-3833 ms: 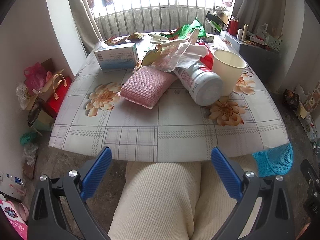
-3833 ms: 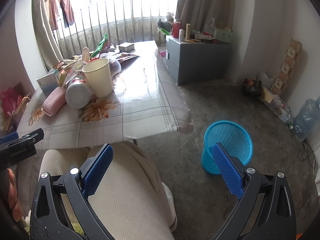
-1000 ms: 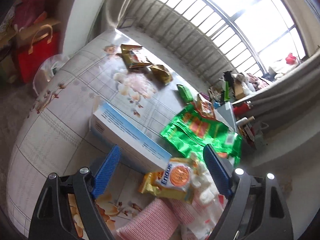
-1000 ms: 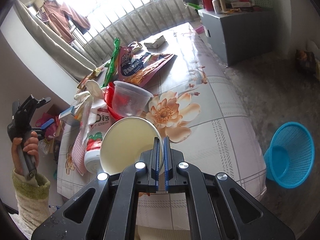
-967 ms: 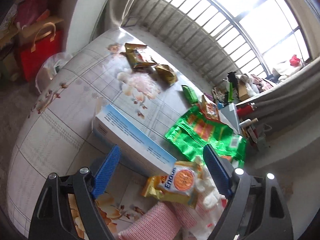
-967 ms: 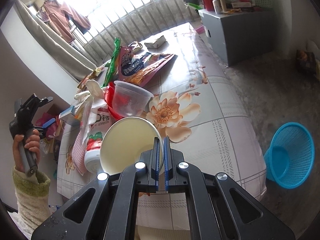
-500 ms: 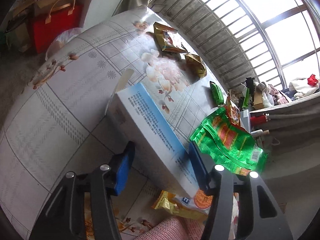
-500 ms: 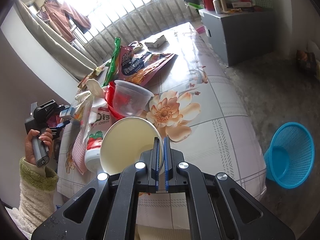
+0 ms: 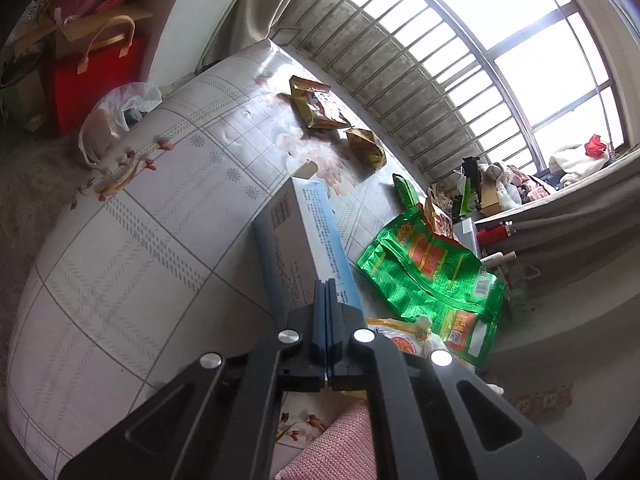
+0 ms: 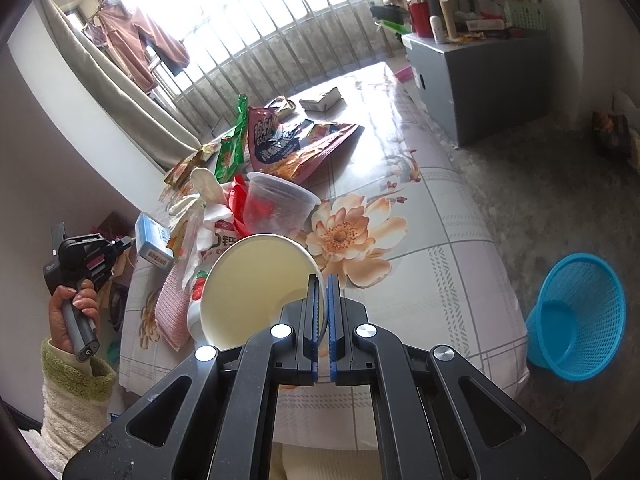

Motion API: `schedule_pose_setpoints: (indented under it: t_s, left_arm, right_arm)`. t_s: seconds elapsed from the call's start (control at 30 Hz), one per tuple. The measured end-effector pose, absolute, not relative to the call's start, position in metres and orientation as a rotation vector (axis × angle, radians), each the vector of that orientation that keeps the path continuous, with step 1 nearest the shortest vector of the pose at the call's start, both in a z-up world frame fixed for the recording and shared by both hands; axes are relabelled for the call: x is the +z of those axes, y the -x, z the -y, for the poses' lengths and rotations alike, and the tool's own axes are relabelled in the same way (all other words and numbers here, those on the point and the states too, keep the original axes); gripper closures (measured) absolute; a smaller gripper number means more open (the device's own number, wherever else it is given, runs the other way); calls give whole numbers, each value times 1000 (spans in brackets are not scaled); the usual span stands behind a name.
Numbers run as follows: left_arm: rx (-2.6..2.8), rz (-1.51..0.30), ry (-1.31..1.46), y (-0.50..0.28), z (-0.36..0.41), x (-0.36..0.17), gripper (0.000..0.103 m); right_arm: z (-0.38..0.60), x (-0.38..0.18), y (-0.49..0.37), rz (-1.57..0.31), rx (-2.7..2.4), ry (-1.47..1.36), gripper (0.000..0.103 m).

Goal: Collect trash
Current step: 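Close the right tool on the paper cup rim while the left tool grasps the medicine box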

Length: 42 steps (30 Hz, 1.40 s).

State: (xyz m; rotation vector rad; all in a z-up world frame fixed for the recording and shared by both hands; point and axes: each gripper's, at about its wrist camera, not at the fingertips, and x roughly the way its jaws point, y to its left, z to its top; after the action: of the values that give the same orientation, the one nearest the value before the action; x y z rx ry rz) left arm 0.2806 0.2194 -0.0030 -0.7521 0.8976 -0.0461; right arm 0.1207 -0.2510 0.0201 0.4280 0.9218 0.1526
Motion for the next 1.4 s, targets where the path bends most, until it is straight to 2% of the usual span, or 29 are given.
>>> schedule_pose_setpoints:
  t_s: [0.07, 0.13, 0.17, 0.2, 0.33, 0.57, 0.63, 0.73, 0.77, 0.9, 1.17, 1.4]
  left_arm:
    - [-51, -914, 755, -281, -221, -3, 103]
    - [-41, -932, 765, -283, -224, -4, 87]
    - [-29, -941, 776, -285, -226, -4, 61]
    - [-11, -941, 795, -286, -229, -4, 44]
    - [-5, -952, 804, -300, -228, -4, 37]
    - [78, -1049, 663, -337, -207, -24, 36]
    - [71, -1046, 696, -336, -210, -33, 36]
    - [32, -1007, 738, -328, -217, -34, 49]
    - [12, -996, 751, -325, -219, -34, 59]
    - [-7, -976, 791, -315, -232, -31, 68]
    - [-87, -867, 812, -272, -254, 2, 70]
    - [-228, -797, 755, -211, -231, 43, 70]
  right_arm:
    - [250, 23, -117, -916, 152, -427, 101]
    - [250, 25, -113, -910, 152, -426, 101]
    - [250, 26, -111, -908, 150, -426, 101]
    - [249, 27, -110, -906, 148, -425, 101]
    - [251, 30, -105, -902, 134, -424, 101]
    - [254, 29, -97, -904, 104, -442, 101]
    - [254, 30, -96, -903, 99, -440, 101]
    - [254, 30, -95, -906, 94, -439, 101]
    - [254, 30, -95, -907, 95, -438, 101]
    - [252, 29, -95, -906, 104, -435, 101]
    - [253, 34, -88, -875, 119, -444, 101]
    - [266, 37, -76, -835, 130, -486, 101]
